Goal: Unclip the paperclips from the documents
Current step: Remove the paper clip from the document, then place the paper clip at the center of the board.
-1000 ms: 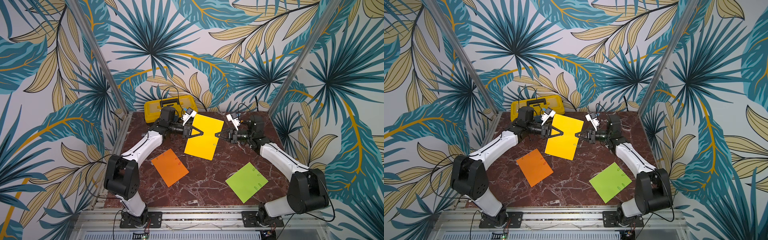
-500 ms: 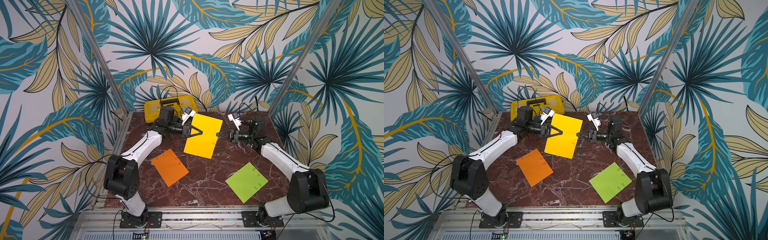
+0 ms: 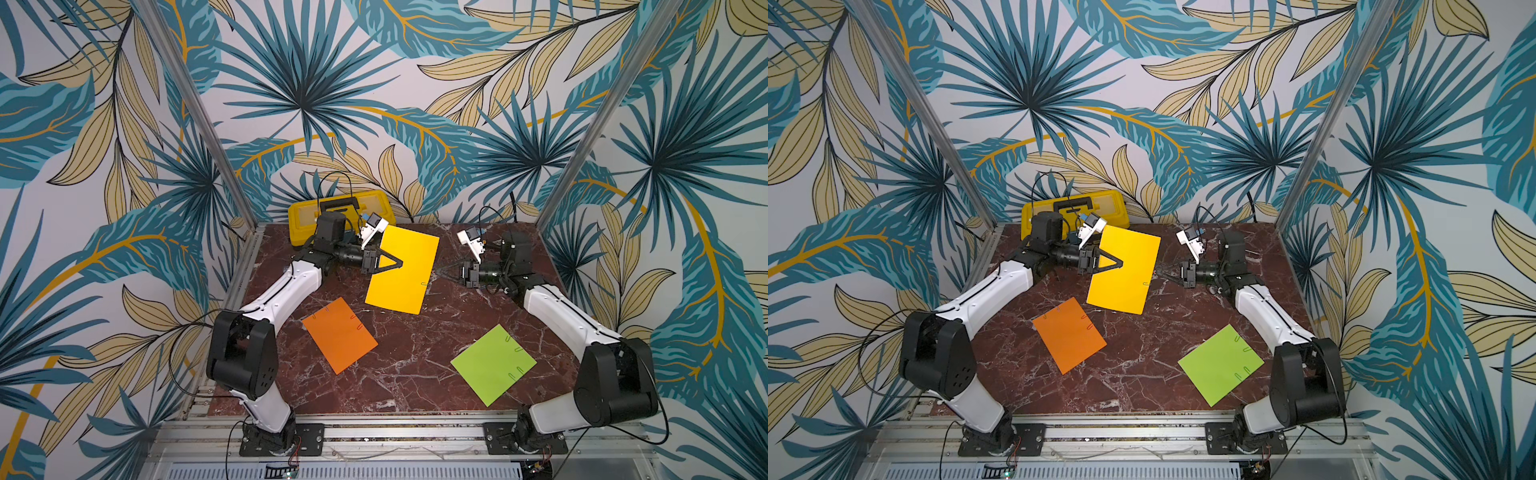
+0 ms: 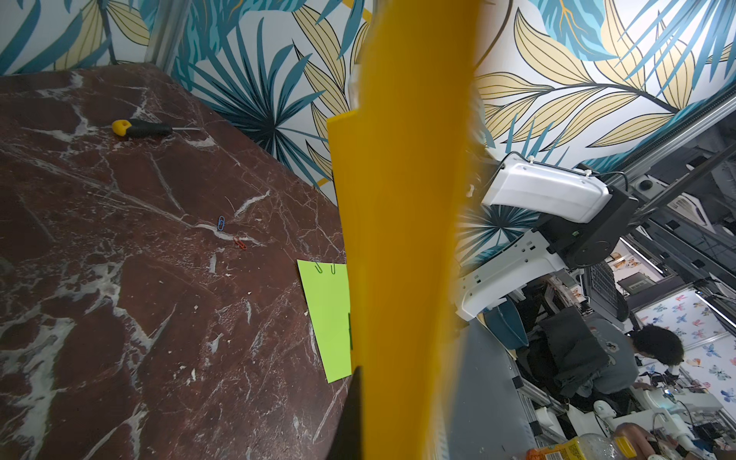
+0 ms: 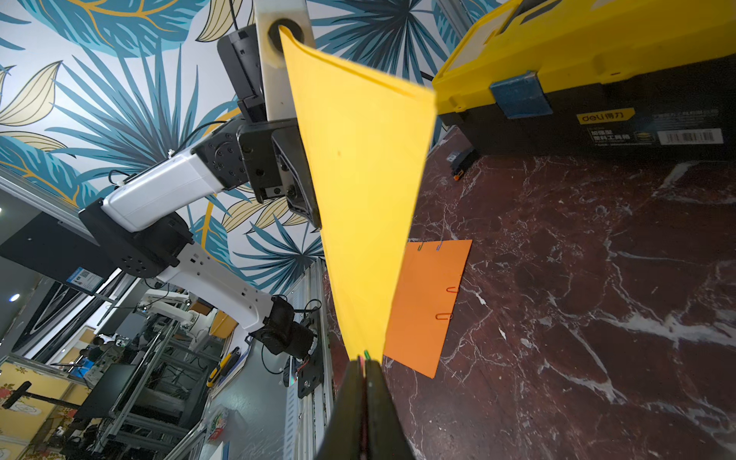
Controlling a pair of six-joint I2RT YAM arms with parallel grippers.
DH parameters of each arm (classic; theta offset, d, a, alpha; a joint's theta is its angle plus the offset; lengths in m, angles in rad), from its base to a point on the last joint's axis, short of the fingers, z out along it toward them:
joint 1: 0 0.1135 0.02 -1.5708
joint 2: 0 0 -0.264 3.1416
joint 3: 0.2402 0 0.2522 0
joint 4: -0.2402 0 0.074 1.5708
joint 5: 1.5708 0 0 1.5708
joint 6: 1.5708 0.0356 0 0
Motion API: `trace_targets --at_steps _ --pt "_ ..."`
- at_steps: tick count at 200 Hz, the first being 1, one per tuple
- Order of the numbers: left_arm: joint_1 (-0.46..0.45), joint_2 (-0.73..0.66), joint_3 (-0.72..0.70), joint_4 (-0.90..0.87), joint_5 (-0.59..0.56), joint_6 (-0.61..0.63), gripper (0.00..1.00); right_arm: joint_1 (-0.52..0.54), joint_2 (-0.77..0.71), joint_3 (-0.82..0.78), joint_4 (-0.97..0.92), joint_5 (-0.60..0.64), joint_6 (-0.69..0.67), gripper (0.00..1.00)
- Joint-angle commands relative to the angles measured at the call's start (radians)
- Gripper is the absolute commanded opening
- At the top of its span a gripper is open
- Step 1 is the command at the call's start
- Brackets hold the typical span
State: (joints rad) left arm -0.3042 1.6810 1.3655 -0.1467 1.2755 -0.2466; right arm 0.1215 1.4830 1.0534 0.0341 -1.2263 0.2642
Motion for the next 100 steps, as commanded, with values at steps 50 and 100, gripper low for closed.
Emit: trace_targets --at_steps 50,100 --pt "0.011 -0.042 -0.012 0.015 -0.004 0.023 0.00 -0.080 -0.008 0.031 -0.282 0.169 -0.155 0.06" --pt "0.009 -0.045 -0.022 0.016 -0.005 0.020 0.00 -0.146 0.074 0.038 -0.403 0.458 -0.117 0.06"
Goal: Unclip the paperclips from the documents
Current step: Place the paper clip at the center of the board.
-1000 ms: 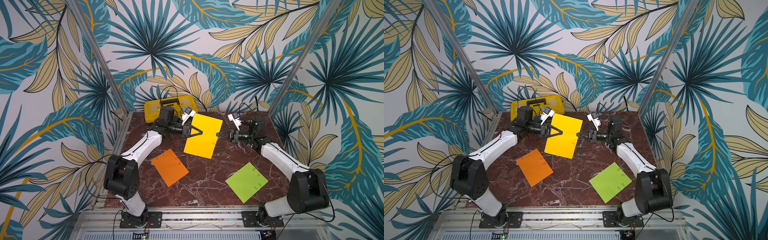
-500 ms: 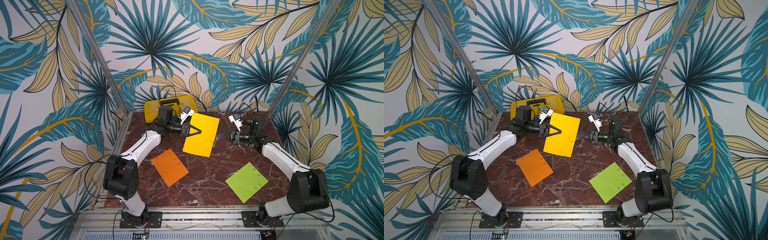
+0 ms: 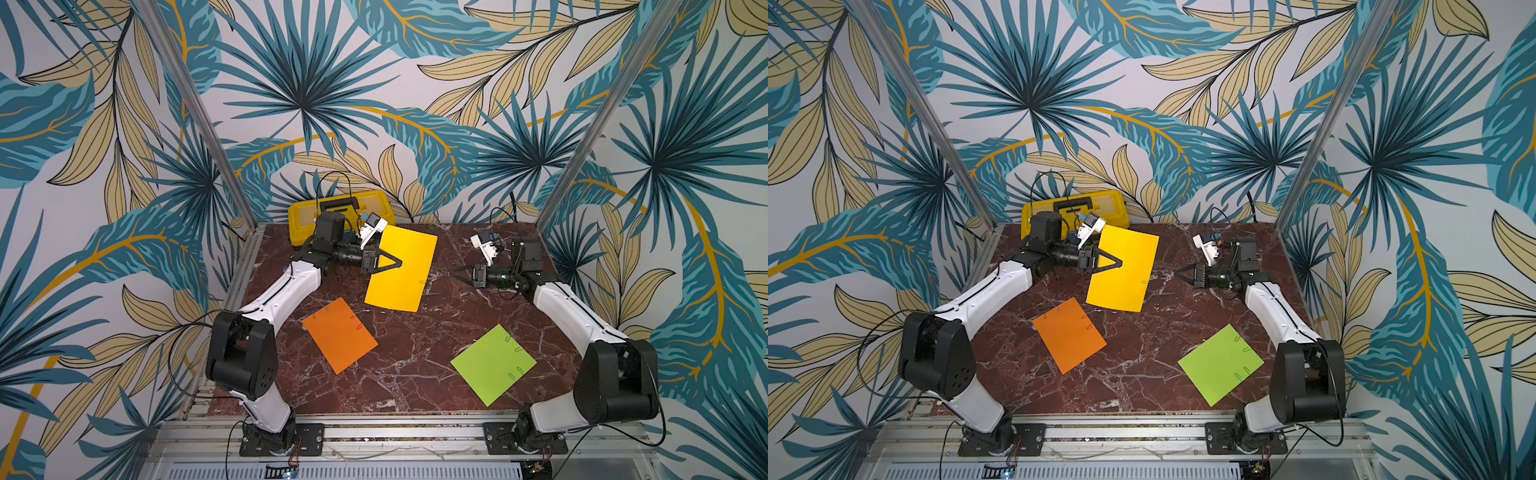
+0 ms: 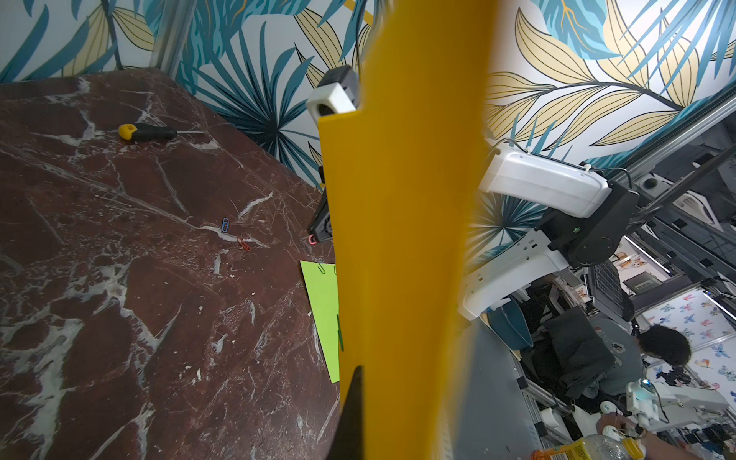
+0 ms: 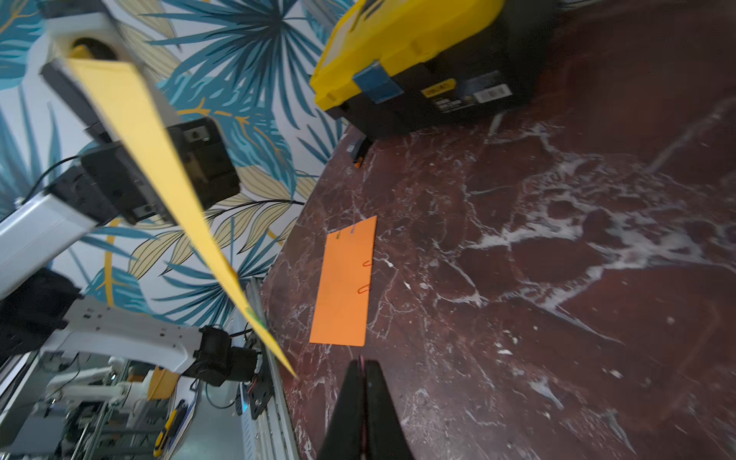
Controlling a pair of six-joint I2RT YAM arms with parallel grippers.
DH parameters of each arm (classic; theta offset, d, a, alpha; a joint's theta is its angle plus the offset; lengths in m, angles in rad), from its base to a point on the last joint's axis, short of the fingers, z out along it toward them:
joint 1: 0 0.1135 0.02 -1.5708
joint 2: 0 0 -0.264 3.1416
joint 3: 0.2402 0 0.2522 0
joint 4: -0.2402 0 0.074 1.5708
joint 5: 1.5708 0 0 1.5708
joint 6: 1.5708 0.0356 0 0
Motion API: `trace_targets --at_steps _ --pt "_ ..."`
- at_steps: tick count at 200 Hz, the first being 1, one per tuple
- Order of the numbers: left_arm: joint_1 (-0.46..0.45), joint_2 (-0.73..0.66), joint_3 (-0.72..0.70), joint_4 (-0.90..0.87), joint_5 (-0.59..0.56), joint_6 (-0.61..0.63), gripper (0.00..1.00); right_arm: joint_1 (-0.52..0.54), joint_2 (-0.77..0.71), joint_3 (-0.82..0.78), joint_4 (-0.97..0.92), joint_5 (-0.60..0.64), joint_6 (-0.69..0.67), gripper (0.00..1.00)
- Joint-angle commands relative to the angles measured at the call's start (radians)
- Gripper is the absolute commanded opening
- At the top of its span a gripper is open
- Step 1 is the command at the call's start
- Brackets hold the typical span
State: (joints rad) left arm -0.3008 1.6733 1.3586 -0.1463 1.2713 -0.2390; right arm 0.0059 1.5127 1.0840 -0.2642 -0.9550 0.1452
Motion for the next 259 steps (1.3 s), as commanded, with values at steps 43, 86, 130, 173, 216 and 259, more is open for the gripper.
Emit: trace_targets --at_steps 43,86,130,173,216,259 --pt "0.007 -0.049 -0.030 0.015 -0.006 0.017 0.00 -0.076 0.142 -0.005 -0.141 0.341 0.029 0.06" --pt "0.007 -0.062 -0.045 0.014 -0.010 0.018 0.00 -0.090 0.242 0.010 -0.145 0.441 0.061 0.05" --pt "0.007 -0.069 -0.053 0.016 -0.013 0.018 0.00 -0.095 0.316 0.056 -0.184 0.515 0.074 0.05" --pt "0.007 -0.066 -0.053 0.015 -0.016 0.018 0.00 -0.099 0.345 0.079 -0.209 0.577 0.078 0.09" --pt "0.008 -0.066 -0.051 0.016 -0.015 0.017 0.00 -0.099 0.377 0.099 -0.240 0.607 0.073 0.10" --pt "0.006 -0.061 -0.044 0.015 -0.015 0.015 0.00 -0.101 0.382 0.103 -0.259 0.632 0.067 0.16"
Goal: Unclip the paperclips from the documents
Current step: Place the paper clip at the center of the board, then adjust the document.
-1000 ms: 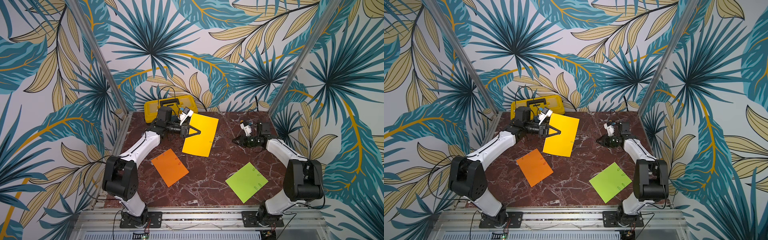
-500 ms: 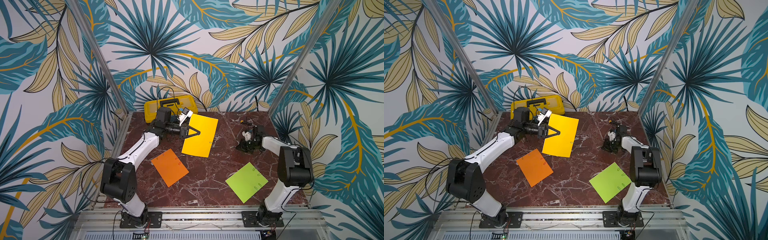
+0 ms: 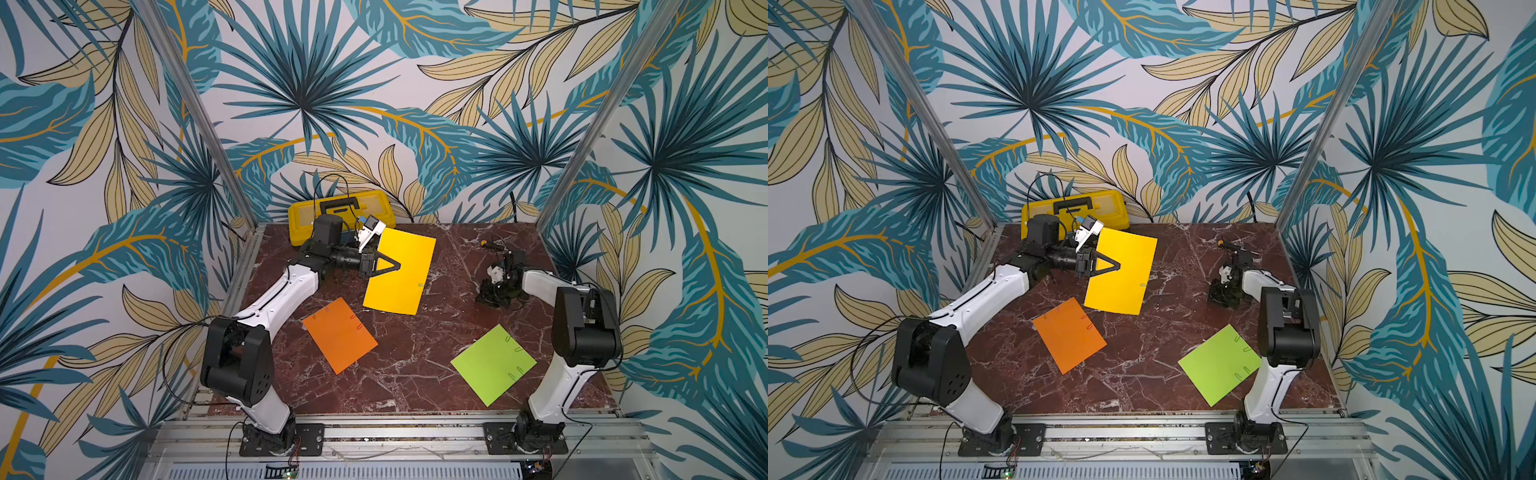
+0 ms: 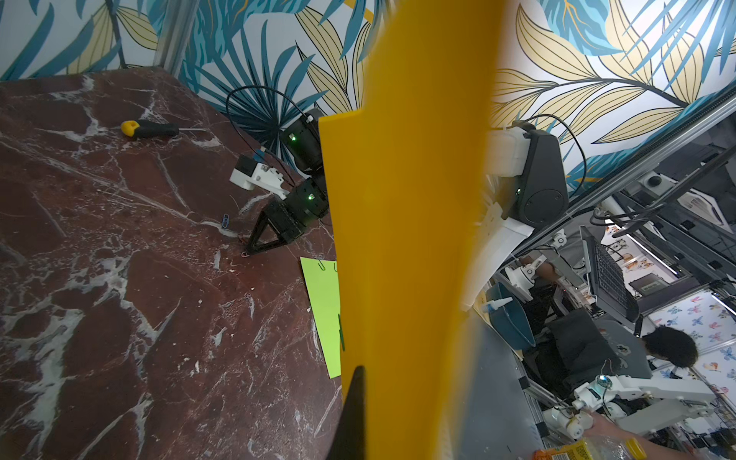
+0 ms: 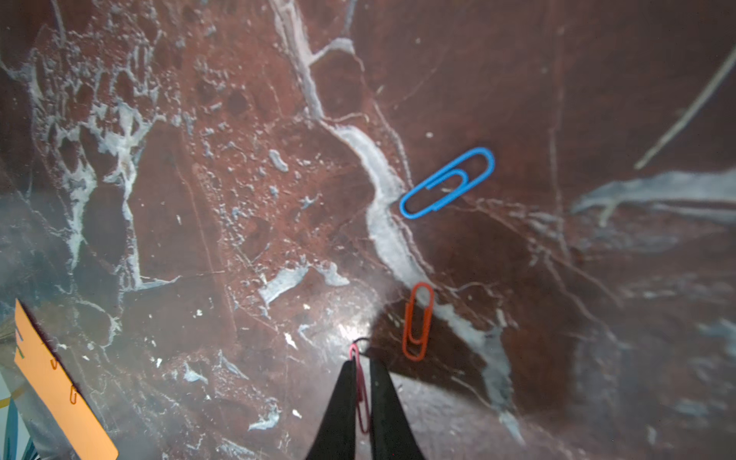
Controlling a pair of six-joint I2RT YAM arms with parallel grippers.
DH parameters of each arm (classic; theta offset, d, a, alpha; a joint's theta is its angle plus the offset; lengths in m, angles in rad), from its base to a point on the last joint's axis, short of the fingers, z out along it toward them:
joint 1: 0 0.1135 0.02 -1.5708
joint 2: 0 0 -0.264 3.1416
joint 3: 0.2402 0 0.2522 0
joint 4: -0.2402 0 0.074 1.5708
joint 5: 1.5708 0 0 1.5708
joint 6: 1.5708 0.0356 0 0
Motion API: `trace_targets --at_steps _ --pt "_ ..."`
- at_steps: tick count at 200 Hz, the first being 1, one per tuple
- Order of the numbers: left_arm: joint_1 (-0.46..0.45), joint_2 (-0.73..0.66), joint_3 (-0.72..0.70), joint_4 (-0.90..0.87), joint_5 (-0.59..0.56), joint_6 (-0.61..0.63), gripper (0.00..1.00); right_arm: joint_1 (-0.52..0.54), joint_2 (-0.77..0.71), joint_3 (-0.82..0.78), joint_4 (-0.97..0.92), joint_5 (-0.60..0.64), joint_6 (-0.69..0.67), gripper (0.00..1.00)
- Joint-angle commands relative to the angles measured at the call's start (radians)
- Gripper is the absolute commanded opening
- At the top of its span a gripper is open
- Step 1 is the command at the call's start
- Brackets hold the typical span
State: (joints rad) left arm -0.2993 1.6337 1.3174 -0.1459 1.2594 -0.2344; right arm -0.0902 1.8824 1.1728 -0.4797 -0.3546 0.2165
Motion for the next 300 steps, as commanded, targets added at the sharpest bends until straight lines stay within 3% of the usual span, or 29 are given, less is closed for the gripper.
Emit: trace_targets --at_steps 1,67,120,159,215,261,300 --pt "0.006 -0.021 -0.004 0.014 -0.003 0.010 0.00 -0.005 0.012 0.014 -0.044 0.033 -0.005 0.16" --pt "0.005 -0.008 0.013 0.014 -0.003 0.006 0.00 -0.005 -0.006 0.014 -0.061 0.050 -0.031 0.42" --pt "0.006 0.008 0.028 0.014 -0.002 0.003 0.00 -0.005 -0.043 0.005 -0.055 0.023 -0.032 0.48" --pt "0.005 0.021 0.041 0.015 0.003 0.000 0.00 -0.003 -0.149 -0.054 0.004 -0.097 -0.041 0.48" --pt "-0.016 0.051 0.078 0.014 0.018 -0.005 0.00 0.047 -0.422 -0.191 0.146 -0.356 -0.075 0.50" --pt "-0.056 0.080 0.114 0.014 0.024 -0.006 0.00 0.101 -0.570 -0.267 0.387 -0.549 -0.005 0.52" --pt "-0.084 0.100 0.143 0.013 0.034 -0.009 0.00 0.181 -0.591 -0.284 0.575 -0.599 0.095 0.54"
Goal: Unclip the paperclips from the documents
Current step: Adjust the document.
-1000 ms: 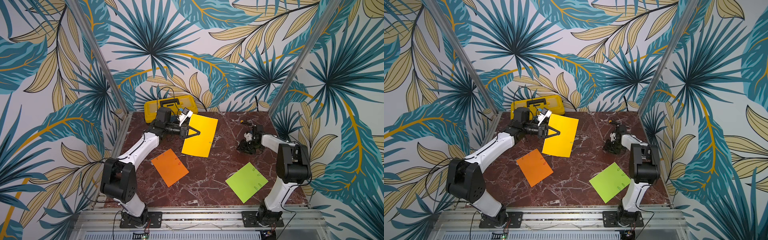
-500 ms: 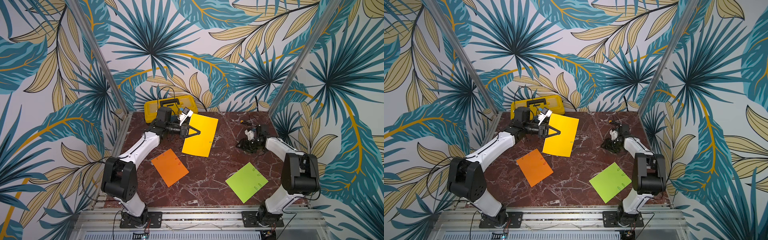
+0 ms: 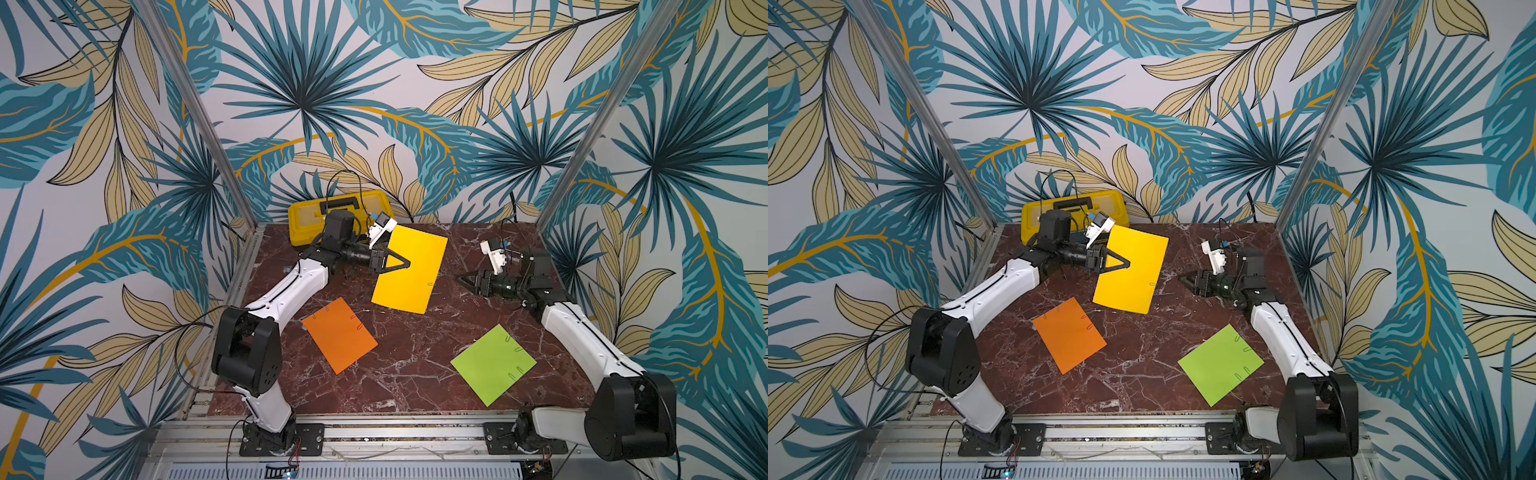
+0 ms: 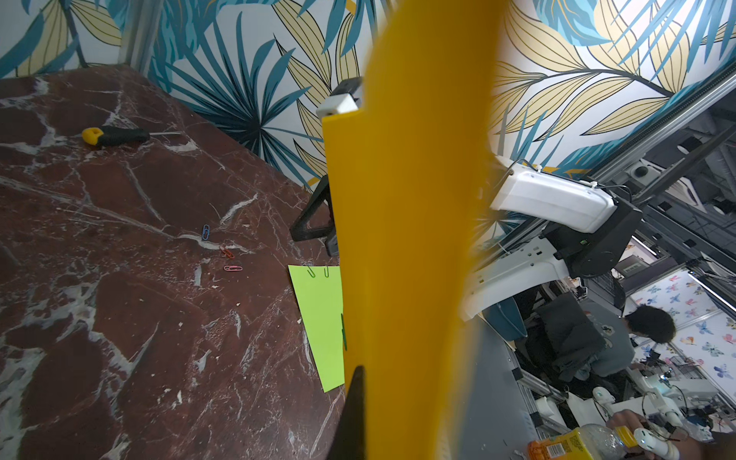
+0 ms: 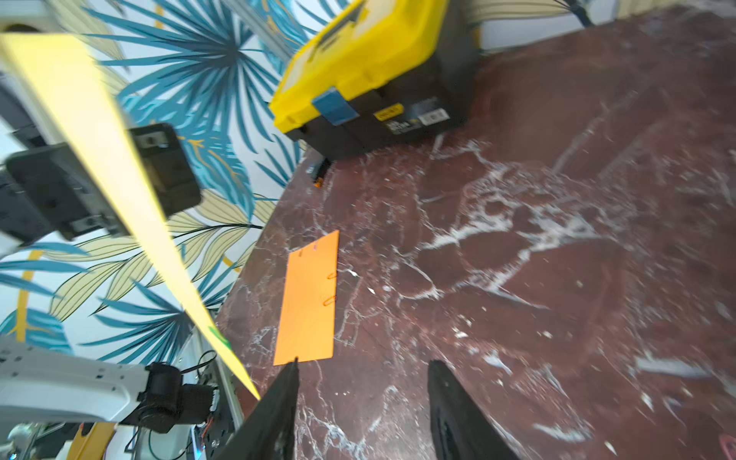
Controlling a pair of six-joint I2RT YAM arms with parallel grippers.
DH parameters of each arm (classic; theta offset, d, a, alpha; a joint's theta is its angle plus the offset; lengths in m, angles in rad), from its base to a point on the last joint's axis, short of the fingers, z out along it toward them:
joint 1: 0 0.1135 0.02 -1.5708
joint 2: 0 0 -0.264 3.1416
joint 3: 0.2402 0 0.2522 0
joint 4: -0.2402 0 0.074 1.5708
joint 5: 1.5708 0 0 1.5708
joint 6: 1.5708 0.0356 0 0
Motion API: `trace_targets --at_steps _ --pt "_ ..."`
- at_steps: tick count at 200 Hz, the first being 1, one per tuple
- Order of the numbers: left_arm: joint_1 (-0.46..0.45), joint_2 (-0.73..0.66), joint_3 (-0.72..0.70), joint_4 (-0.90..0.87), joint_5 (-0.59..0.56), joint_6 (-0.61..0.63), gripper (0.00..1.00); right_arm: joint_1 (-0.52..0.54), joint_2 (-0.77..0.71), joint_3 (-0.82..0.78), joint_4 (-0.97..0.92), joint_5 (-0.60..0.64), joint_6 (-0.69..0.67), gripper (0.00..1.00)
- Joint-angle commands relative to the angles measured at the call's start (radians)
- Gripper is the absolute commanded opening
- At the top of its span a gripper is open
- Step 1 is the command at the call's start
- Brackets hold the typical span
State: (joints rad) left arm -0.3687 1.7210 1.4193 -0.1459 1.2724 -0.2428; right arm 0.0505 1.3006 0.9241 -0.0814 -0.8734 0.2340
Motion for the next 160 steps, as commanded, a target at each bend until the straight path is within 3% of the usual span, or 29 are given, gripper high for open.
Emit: trace_targets --at_steps 1,96,124,160 --pt "-0.016 0.012 0.041 0.013 0.022 -0.001 0.00 0.041 -0.009 -0.037 0.183 -0.081 0.078 0.54" --pt "-0.033 -0.014 0.021 0.013 0.038 0.003 0.00 0.141 0.068 -0.076 0.539 -0.139 0.255 0.55" --pt "-0.032 -0.017 0.016 0.015 0.029 0.007 0.00 0.154 0.084 -0.086 0.623 -0.169 0.312 0.50" --pt "-0.030 -0.013 0.013 0.015 0.013 0.008 0.00 0.156 0.080 -0.095 0.637 -0.179 0.331 0.36"
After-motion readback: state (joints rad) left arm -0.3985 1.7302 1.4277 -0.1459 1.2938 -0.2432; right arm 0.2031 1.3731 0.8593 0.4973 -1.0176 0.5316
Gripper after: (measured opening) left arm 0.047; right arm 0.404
